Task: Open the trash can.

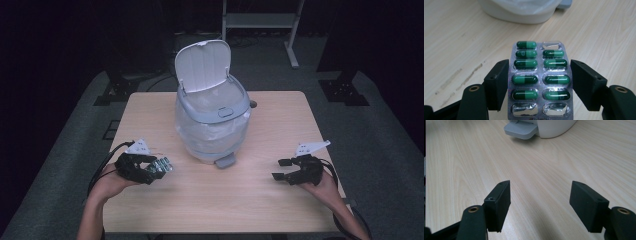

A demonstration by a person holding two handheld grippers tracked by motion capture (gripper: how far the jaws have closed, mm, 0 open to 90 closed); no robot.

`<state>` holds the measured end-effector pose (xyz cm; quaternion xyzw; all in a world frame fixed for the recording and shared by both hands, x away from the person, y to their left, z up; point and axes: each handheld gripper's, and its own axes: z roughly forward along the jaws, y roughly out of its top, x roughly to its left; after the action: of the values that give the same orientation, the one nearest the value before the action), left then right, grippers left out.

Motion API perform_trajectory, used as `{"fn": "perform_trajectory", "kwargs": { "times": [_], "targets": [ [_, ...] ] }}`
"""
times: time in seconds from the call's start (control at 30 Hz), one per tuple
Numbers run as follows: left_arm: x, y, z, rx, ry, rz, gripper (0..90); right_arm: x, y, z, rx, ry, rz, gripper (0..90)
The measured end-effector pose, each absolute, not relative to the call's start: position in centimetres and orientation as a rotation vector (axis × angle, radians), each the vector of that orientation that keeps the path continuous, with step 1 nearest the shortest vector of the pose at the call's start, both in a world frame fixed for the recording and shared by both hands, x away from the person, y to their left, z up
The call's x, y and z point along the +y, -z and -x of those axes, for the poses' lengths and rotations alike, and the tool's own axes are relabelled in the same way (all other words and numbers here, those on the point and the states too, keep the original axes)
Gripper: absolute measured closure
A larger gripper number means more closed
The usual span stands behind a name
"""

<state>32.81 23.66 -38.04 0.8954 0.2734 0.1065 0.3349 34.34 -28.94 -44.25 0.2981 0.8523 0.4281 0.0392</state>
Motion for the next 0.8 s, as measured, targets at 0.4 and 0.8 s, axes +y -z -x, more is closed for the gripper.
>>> {"fn": "perform_trajectory", "kwargs": {
  "times": [0.4, 0.8],
  "targets": [
    [23.1, 34.0, -33.1, 0.670, -0.285, -2.349, 33.3, -28.9, 44.3, -34.3, 2.615, -1.307, -0.903, 32.0],
    [24.4, 32.0, -33.1, 0.704, -0.287, -2.348, 33.3, -28.5, 44.5, -34.4, 2.623, -1.303, -0.902, 32.0]
  ]
}}
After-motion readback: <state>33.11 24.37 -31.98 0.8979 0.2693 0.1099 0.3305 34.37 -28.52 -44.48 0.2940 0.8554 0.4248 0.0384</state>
